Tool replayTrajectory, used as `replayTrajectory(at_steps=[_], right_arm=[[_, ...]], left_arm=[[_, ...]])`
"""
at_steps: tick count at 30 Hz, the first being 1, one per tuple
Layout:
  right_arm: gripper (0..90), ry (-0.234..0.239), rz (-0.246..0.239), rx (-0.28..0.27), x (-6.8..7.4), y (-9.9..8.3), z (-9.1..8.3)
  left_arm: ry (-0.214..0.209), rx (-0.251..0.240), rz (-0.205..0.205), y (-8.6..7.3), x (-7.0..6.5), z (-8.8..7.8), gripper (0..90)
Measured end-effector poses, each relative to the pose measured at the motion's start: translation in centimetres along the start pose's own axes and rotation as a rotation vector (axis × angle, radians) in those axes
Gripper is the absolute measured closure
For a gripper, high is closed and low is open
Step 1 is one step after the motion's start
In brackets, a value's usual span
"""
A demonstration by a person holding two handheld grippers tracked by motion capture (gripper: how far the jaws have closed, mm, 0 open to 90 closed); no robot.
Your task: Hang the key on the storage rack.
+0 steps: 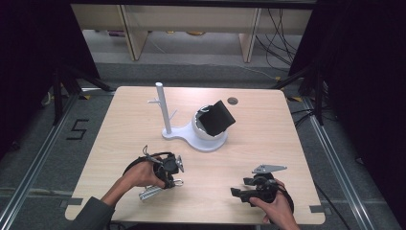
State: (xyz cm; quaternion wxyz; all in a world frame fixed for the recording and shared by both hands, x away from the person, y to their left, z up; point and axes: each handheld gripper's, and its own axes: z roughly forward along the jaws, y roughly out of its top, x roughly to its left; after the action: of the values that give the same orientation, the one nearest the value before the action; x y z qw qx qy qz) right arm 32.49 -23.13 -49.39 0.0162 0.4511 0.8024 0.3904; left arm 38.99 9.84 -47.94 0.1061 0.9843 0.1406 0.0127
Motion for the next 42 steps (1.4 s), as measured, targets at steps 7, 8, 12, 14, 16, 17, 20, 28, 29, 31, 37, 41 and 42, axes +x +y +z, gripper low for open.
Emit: replayTrajectory(at_steps=[7, 8, 12, 14, 16, 17, 20, 28, 29, 31, 37, 41, 42], right_arm=[[26.4, -0.004, 0.001, 0.003, 0.1, 0.0, 0.0], [26.4, 0.011, 0.003, 0.008, 0.1, 0.0, 0.1], [26.4, 0.013, 0.000, 0.006, 0.1, 0.0, 0.1], [26.4, 0.011, -0.003, 0.009, 0.1, 0.0, 0.1], [26.4, 0.020, -0.001, 0.007, 0.2, 0.0, 0.1], [26.4, 0.020, -0.001, 0.007, 0.2, 0.0, 0.1], [26.4, 0.012, -0.005, 0.012, 0.1, 0.0, 0.1], [26.4, 0.008, 0.005, 0.010, 0.1, 0.0, 0.1], [26.4, 0.006, -0.008, 0.005, 0.0, 0.0, 0.1], [26.4, 0.014, 0.019, 0.013, 0.1, -0.1, 0.1], [26.4, 0.011, -0.001, 0.006, -0.1, 0.0, 0.1], [26.5, 0.007, 0.002, 0.007, -0.1, -0.1, 0.1], [26.4, 0.006, 0.009, 0.008, -0.1, 0.0, 0.1]], left_arm=[[-0.005, 0.041, 0.002, 0.7, -0.1, 0.1, 68.5], [-0.004, 0.050, -0.016, 0.9, -0.2, 0.2, 68.5], [0.006, 0.076, -0.030, 1.3, -0.2, 0.2, 69.4], [0.004, 0.092, -0.038, 1.5, -0.4, 0.3, 71.2], [0.012, 0.107, -0.030, 1.8, -0.5, 0.3, 73.0], [0.012, 0.107, -0.030, 1.8, -0.5, 0.3, 73.4], [0.012, 0.111, -0.030, 1.8, -0.4, 0.3, 74.3], [0.025, 0.092, -0.024, 1.6, -0.7, 0.2, 75.3], [0.027, 0.090, -0.022, 1.6, -0.7, 0.2, 75.2], [0.024, 0.088, -0.022, 1.5, -0.7, 0.2, 75.3], [0.009, 0.064, -0.047, 1.0, -0.5, 0.1, 75.4], [0.010, 0.054, -0.057, 0.6, -0.3, -0.2, 75.4], [0.003, 0.039, -0.062, 0.5, -0.2, -0.6, 75.4]])
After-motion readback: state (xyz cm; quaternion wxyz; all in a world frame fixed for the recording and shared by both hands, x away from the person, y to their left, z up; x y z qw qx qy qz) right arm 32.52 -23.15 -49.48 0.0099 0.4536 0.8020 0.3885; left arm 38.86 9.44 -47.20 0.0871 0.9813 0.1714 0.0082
